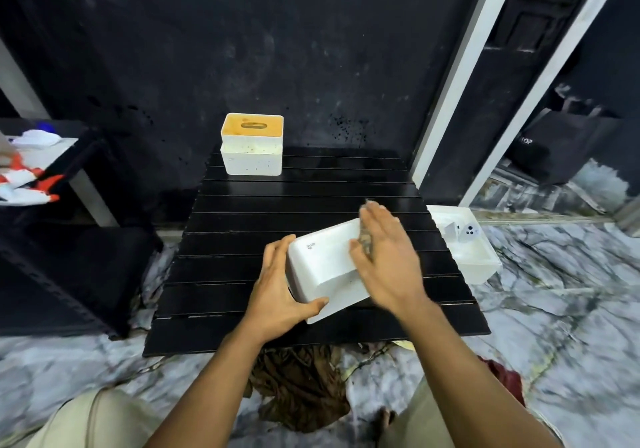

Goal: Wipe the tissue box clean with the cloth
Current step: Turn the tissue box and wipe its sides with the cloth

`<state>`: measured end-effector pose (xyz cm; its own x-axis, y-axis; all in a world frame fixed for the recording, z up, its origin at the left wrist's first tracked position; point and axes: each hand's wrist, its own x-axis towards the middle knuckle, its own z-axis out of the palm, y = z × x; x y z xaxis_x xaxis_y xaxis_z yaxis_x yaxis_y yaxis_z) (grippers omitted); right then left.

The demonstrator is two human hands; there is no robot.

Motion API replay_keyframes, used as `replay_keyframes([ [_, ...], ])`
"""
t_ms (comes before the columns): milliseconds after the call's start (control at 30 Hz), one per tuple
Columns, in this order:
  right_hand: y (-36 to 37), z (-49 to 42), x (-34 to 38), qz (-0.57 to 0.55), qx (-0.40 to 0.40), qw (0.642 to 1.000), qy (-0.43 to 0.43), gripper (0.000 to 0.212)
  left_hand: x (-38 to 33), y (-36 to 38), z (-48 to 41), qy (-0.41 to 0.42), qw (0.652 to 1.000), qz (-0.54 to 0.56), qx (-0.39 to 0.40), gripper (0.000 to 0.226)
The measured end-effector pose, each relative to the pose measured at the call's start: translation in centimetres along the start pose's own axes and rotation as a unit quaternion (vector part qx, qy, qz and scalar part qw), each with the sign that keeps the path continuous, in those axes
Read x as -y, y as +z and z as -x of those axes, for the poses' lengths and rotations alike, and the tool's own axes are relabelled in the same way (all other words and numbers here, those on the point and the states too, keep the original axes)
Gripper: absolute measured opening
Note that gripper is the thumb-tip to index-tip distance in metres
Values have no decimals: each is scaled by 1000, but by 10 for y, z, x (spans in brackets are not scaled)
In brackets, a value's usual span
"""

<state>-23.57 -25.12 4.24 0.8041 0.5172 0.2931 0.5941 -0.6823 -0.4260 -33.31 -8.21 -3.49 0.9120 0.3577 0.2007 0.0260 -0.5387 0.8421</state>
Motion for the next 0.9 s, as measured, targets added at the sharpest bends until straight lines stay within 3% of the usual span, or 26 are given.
replay_keyframes([
  [100,9,20,31,-8,74,987,-144,72,-1,1,2,0,1000,23,1,114],
  [167,12,18,31,-11,98,983,-152,76,-1,0,3,0,1000,30,-1,113],
  [233,12,5,18,21,65,994,-87,75,-1,0,4,-3,1000,19,-3,114],
  [333,6,-13,9,55,64,993,81,72,-3,1,5,-6,1000,14,-6,112],
  [367,6,-14,14,57,63,993,82,73,-4,1,5,-5,1000,14,-8,111],
  [433,7,-6,31,40,54,997,-39,74,-6,2,5,0,1000,23,-9,110],
  [533,8,14,42,-26,134,970,-204,71,-4,1,5,22,999,37,-7,106],
  [600,-1,12,29,-77,167,965,-188,73,-3,1,6,21,999,29,-9,107],
  [667,-13,3,7,-99,189,970,-113,71,-2,0,8,5,1000,19,-13,111],
  [767,-26,-13,-12,-88,179,979,-37,58,-1,0,6,-7,1000,-3,-6,114],
  [900,-19,-13,0,-36,119,981,-147,40,-1,-4,0,-7,1000,-13,21,115],
])
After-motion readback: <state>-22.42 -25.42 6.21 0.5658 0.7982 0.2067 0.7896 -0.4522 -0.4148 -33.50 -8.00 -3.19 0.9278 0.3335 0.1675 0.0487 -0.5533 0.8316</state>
